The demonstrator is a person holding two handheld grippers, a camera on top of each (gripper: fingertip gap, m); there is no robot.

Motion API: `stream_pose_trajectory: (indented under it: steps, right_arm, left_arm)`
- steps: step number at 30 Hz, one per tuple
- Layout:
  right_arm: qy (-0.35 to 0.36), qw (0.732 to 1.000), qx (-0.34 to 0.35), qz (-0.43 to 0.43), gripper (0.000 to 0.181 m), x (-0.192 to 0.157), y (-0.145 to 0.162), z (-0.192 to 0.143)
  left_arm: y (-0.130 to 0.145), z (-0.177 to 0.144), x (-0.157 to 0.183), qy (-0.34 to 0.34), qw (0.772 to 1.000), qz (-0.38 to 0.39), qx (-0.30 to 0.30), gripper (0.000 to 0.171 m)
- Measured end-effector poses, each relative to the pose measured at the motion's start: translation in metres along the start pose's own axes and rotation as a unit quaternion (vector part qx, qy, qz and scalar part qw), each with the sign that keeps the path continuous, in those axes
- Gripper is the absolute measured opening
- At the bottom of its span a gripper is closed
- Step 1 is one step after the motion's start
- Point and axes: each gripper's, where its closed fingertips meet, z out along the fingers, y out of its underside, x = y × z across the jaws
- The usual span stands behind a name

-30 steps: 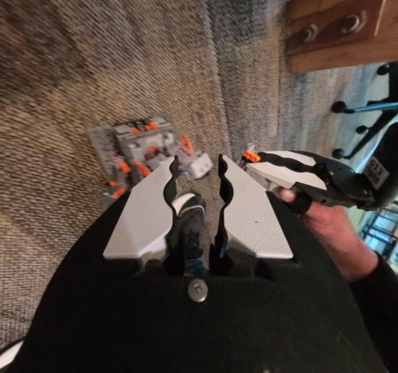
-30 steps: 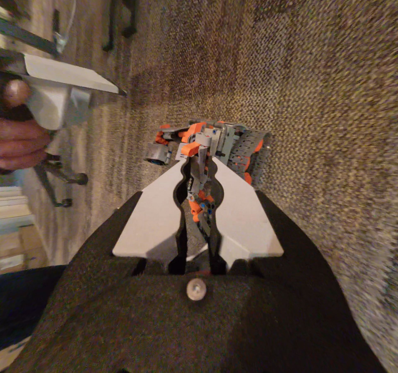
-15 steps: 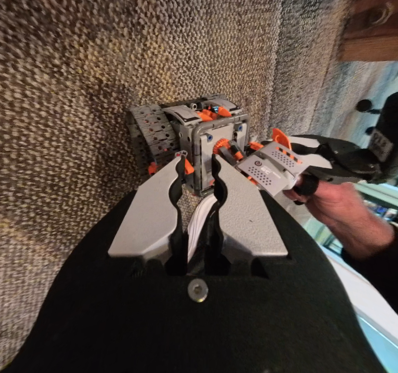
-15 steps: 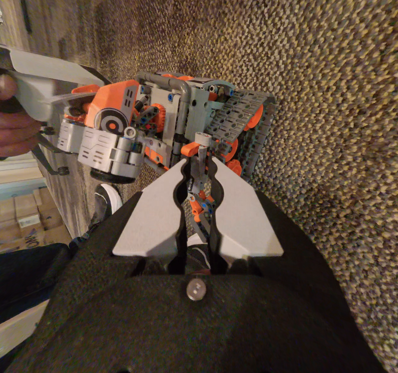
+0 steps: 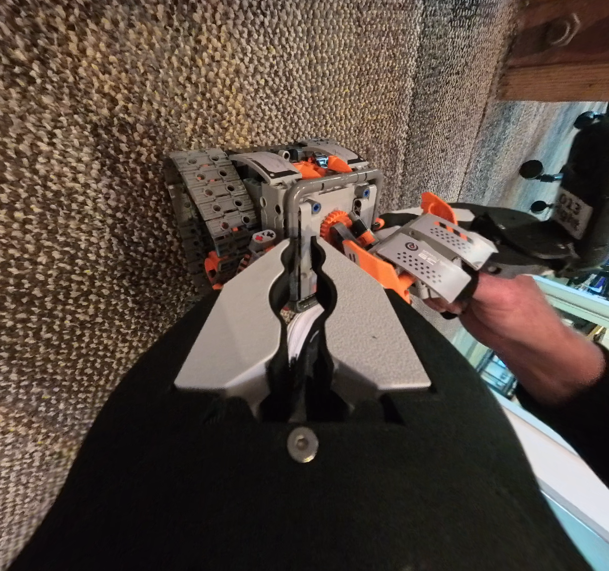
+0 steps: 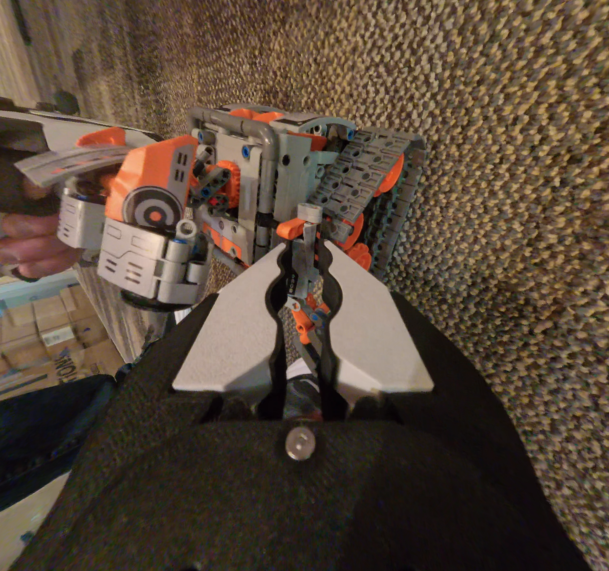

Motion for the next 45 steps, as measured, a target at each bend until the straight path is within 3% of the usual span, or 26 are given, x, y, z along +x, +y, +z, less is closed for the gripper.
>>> stream_pose_trajectory:
  steps: [3,14,24,35,45]
  right_arm:
    - [0.003,1.0,0.0,-0.003,0.012,-0.003,0.0,-0.002]
    - [0.02,1.0,-0.015,0.0,0.012,-0.003,-0.004,-0.003]
    - [-0.006,1.0,-0.01,0.012,0.012,-0.007,-0.004,-0.007]
    - [0.056,0.997,-0.037,-0.044,0.011,-0.01,0.0,-0.007]
    - [0.06,0.996,-0.03,-0.058,0.012,-0.014,0.005,-0.003]
  left_arm:
    - [0.005,0.004,0.003,0.003,1.0,0.012,-0.009,0.0]
    - [0.007,0.007,0.006,0.023,1.0,0.019,-0.004,0.0]
    - [0.008,0.008,0.007,0.036,0.999,0.025,-0.007,0.0]
    - [0.011,0.01,0.011,0.039,0.999,0.035,-0.011,0.0]
    - [0.015,0.009,0.011,0.057,0.998,0.019,-0.004,0.0]
